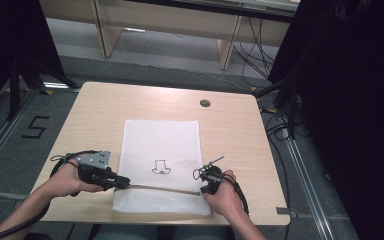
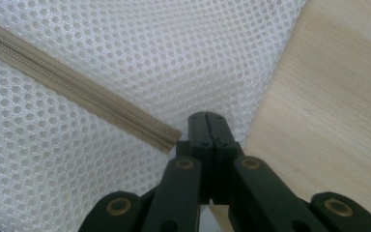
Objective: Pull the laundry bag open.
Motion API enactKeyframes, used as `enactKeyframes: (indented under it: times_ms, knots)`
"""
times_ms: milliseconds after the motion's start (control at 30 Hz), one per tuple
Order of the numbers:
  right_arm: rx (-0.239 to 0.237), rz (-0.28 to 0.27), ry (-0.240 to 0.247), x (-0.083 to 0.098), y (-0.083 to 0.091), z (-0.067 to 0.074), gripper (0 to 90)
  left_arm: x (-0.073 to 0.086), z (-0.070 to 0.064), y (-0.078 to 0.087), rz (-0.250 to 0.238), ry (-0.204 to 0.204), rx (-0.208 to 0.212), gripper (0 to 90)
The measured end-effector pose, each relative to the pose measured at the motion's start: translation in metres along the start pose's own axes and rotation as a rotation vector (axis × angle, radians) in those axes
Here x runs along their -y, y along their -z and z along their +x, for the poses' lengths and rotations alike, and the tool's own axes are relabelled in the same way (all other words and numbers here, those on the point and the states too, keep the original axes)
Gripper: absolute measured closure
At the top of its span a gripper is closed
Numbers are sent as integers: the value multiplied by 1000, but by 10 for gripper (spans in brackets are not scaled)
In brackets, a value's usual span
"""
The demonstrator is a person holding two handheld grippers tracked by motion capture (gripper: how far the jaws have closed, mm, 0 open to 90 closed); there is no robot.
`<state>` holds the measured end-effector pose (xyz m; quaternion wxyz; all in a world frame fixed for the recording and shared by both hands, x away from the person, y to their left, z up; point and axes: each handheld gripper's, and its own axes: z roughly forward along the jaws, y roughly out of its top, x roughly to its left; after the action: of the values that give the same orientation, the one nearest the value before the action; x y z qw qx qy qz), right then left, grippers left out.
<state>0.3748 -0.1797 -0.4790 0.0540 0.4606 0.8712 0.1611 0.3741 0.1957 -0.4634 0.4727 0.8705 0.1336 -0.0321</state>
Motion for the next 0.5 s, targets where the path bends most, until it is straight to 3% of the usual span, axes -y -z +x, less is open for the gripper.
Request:
enactKeyframes:
  times_ms: [33,67,100,167,233,267,333,367,500]
  knots:
    - [0,-2,2,0,0,0,900,0,0,0,-3,1,-1,820]
    - [0,10,-48,1,1,2,900,0,-1,0,3,-1,-5,821]
    - [-5,2,-21,1,1,0,900,0,0,0,3,-1,-5,821]
    - [-4,1,-20,1,1,0,900,0,0,0,-1,1,4,820]
    - [-5,15,-57,1,1,3,900,0,0,0,-1,0,5,821]
    - [1,0,-34,1,0,2,900,0,0,0,1,1,1,821]
    - [-3,7,-39,1,1,2,900,0,2,1,9,-16,-3,820]
    - [0,7,-31,1,1,1,900,1,1,1,-3,6,-5,821]
    - [11,4,-10,2,1,-2,900,1,3,4,-7,10,1,821]
